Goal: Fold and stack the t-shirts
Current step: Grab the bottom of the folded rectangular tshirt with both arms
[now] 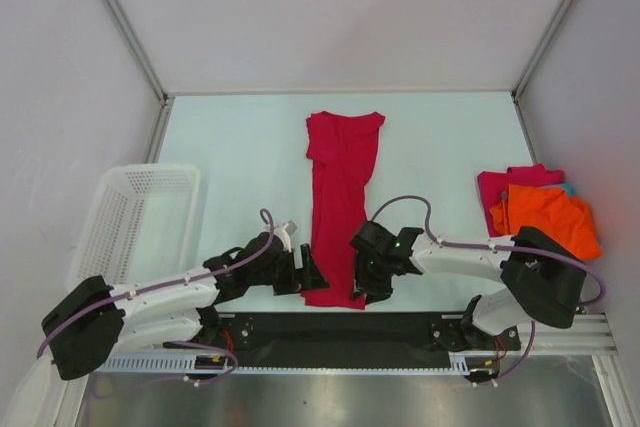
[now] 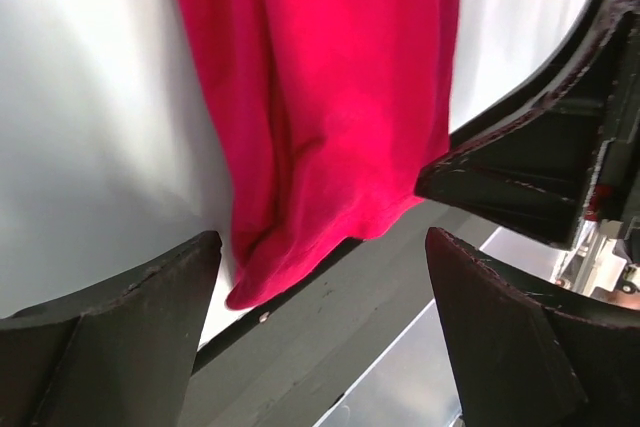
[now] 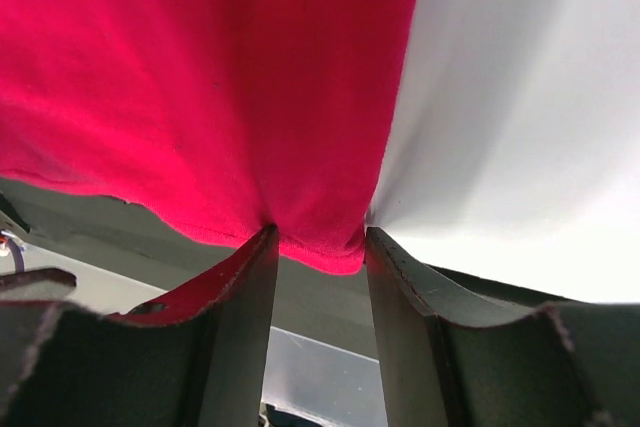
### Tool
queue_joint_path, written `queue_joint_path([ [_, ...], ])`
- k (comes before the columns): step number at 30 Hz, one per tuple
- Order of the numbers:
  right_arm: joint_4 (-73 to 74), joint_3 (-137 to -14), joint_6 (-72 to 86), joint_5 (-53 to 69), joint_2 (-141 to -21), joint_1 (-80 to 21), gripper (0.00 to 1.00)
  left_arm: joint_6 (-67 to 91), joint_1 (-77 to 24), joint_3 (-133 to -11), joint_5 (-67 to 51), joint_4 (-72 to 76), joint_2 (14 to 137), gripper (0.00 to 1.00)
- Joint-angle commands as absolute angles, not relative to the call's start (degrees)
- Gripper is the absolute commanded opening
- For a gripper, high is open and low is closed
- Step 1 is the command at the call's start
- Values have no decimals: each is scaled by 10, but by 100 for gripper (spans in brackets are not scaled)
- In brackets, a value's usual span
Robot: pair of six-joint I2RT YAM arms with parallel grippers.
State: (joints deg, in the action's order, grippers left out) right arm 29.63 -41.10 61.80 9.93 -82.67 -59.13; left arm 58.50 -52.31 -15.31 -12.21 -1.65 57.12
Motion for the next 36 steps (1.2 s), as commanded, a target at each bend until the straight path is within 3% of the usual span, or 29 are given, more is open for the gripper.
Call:
queue_joint_path([
  [1, 285, -411, 623, 83, -833, -596, 46, 593, -538, -130, -101, -27, 607, 91],
  [6, 280, -404, 619, 72, -845, -596, 45, 594, -548, -133, -104, -14, 618, 89],
  [8, 272, -396, 621, 72, -846, -597, 40, 594, -550, -128, -106, -7, 612, 81],
  [9, 269, -395, 622, 72, -845, -598, 33, 594, -552, -126, -108, -4, 603, 61],
  [10, 269, -392, 622, 71, -842, -598, 19, 599, -551, -122, -108, -2, 597, 43],
  [12, 272, -392, 624, 64, -836, -599, 3, 602, -551, -117, -106, -4, 582, 17],
  [15, 277, -395, 623, 56, -824, -599, 0, 601, -551, -119, -107, -13, 574, 8],
  [21, 310, -427, 615, 34, -798, -603, 0, 592, -552, -137, -114, -29, 570, 1],
  [36, 484, -603, 579, -64, -762, -634, 0, 552, -541, -300, -114, -256, 459, 0],
])
